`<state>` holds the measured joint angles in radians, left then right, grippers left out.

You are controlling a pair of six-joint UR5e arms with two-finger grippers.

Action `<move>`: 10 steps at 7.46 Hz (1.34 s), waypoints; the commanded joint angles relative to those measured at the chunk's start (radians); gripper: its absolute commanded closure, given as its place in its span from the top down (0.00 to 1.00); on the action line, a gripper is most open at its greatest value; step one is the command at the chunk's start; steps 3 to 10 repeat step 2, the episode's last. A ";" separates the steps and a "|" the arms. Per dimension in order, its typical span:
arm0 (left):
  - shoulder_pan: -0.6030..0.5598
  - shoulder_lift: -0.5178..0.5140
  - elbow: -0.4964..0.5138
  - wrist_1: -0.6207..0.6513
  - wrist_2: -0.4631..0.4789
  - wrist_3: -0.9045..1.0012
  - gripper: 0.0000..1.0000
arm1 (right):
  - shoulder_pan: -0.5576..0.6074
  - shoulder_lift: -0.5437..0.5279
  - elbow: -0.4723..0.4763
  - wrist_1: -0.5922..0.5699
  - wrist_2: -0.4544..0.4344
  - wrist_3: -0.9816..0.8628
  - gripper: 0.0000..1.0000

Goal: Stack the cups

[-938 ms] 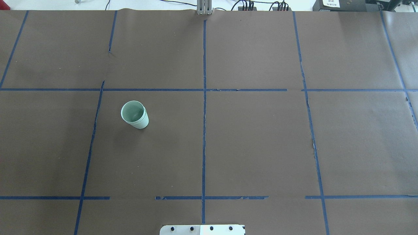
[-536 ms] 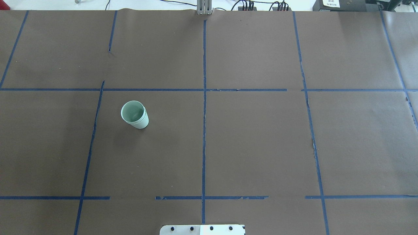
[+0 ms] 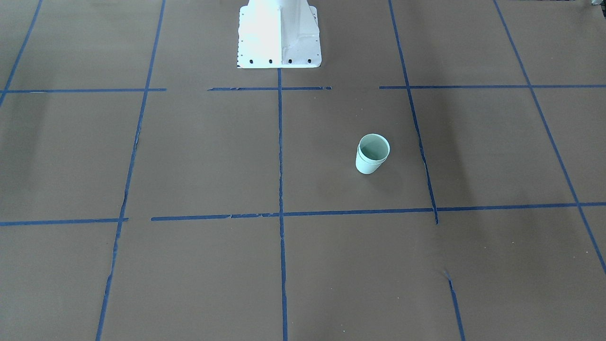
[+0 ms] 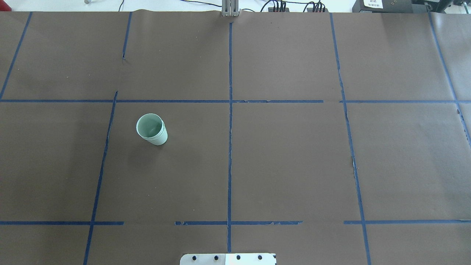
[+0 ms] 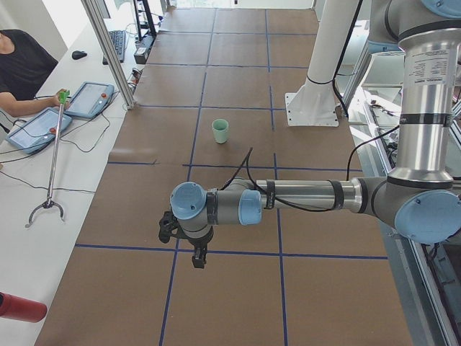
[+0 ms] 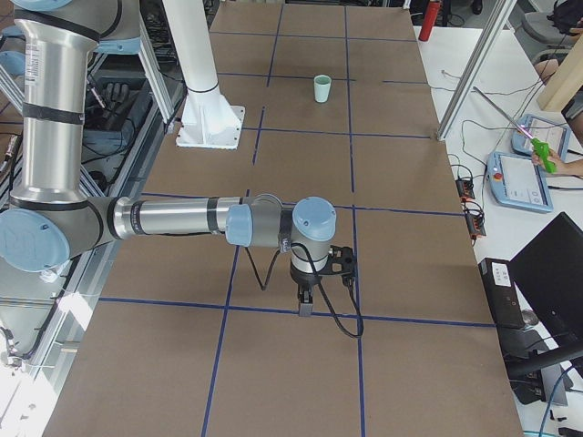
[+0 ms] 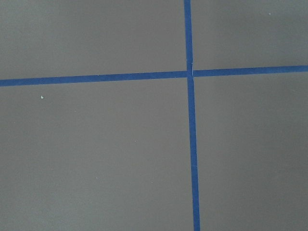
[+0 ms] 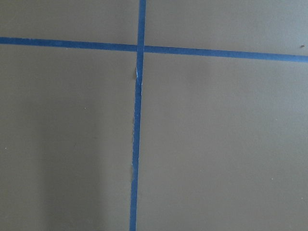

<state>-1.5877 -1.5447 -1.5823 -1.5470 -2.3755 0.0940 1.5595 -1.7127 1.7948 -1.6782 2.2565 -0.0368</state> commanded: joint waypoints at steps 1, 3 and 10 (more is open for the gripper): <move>0.000 0.000 -0.001 -0.001 0.001 0.000 1.00 | 0.001 -0.001 0.000 0.000 0.000 0.000 1.00; 0.000 0.000 -0.001 -0.002 0.001 0.000 1.00 | 0.001 0.001 0.000 0.000 0.000 0.000 1.00; 0.000 0.000 -0.001 -0.002 0.001 0.000 1.00 | 0.001 0.001 0.000 0.000 0.000 0.000 1.00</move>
